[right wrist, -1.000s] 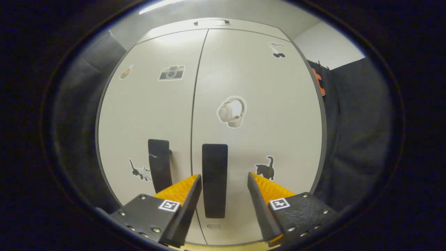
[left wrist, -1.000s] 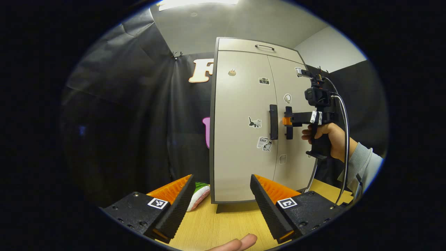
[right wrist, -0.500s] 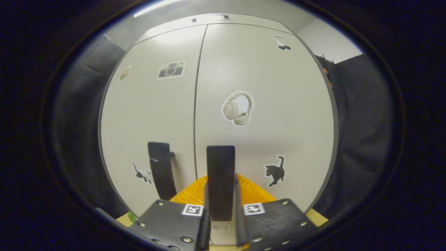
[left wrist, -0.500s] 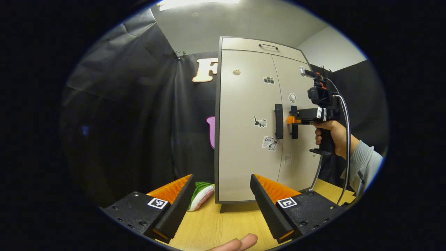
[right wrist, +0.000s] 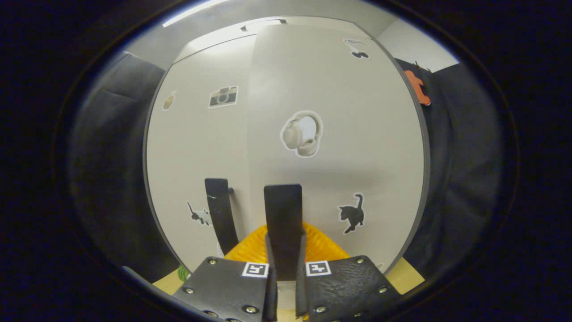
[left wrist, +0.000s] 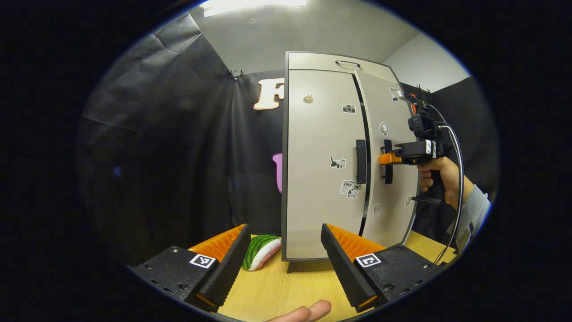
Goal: Open the right door of the double-door shoe cabinet with the right hand, and open the left door with the left hand.
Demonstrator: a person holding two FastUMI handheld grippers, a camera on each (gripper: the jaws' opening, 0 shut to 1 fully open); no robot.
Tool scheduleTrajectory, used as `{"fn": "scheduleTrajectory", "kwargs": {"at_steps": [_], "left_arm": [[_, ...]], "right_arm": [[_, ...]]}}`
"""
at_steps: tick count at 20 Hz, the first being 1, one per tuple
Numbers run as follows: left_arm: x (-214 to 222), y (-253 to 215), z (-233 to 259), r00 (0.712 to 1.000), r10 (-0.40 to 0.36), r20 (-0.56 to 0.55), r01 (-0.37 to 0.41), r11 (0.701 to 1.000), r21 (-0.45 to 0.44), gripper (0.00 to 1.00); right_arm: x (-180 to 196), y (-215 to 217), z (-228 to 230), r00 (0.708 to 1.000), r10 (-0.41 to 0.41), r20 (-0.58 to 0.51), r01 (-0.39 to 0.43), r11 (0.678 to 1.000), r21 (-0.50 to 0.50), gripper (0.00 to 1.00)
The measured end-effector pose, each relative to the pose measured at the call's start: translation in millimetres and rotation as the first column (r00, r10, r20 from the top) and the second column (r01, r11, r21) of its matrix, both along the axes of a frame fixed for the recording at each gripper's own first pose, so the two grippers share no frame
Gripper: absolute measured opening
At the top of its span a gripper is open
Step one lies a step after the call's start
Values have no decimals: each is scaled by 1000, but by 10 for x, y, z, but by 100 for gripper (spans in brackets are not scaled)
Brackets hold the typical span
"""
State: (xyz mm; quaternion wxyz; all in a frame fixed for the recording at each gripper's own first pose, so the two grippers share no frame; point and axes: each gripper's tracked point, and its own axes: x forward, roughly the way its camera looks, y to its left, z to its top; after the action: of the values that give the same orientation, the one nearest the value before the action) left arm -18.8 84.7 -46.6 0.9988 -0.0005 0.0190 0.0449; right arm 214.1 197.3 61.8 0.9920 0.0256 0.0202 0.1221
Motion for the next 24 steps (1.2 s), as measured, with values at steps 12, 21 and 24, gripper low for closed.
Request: {"fn": "scheduleTrajectory", "kwargs": {"at_steps": [12, 21, 24], "left_arm": [[-109, -215, 21, 999, -47, -7, 47, 999, -17, 98], [-83, -262, -74, 998, -56, -32, 54, 997, -45, 98], [-97, -344, -42, 997, -71, -24, 70, 997, -45, 98]], "right_arm": [[-619, -507, 34, 995, 98, 0, -98, 995, 33, 16], [-922, -962, 41, 996, 84, -1, -84, 996, 31, 16], [-992, -1151, 68, 997, 71, -2, -71, 997, 31, 15]]}}
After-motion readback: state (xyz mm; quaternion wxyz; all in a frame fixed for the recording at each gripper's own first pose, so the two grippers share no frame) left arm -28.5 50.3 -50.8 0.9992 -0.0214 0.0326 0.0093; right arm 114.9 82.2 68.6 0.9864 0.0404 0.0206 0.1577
